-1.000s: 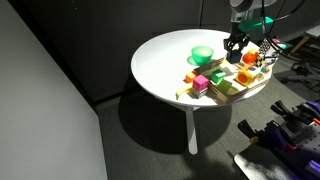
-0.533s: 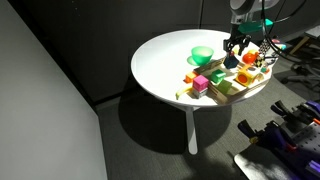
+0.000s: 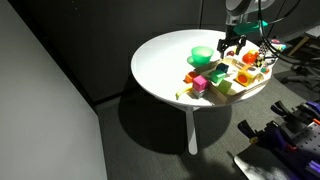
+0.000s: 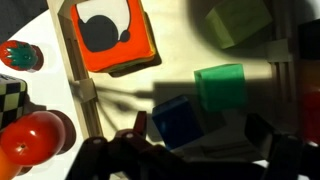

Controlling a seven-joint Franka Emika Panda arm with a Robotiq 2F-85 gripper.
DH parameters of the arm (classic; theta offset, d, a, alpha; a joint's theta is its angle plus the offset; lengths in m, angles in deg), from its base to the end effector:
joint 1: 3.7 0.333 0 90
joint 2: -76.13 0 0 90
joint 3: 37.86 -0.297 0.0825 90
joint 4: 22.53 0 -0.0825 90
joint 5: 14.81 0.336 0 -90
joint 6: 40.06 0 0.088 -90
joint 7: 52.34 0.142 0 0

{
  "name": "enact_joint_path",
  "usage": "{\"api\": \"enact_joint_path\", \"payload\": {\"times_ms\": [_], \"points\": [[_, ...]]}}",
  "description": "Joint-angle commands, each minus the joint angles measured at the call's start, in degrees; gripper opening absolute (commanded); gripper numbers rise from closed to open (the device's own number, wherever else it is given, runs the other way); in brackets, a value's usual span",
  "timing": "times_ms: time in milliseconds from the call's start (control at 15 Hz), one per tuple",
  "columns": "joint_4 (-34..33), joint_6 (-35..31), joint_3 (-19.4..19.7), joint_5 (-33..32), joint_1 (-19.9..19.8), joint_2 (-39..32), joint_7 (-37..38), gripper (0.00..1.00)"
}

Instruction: Put the blue block in the box

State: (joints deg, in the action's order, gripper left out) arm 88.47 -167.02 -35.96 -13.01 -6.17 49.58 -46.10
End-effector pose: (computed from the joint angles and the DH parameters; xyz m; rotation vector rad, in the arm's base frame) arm 0.5532 -0.0402 0.2139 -3.1068 0.3184 0.2890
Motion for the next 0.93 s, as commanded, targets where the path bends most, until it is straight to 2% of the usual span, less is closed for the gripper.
{"api": "enact_joint_path", "payload": {"times_ms": [0, 867], "points": [[1.5, 0.9, -1.3, 1.3, 0.4, 2.7, -2.0, 1.00], [6.1, 14.4, -2.6, 0.3, 5.0, 12.7, 3.0, 1.00]]}}
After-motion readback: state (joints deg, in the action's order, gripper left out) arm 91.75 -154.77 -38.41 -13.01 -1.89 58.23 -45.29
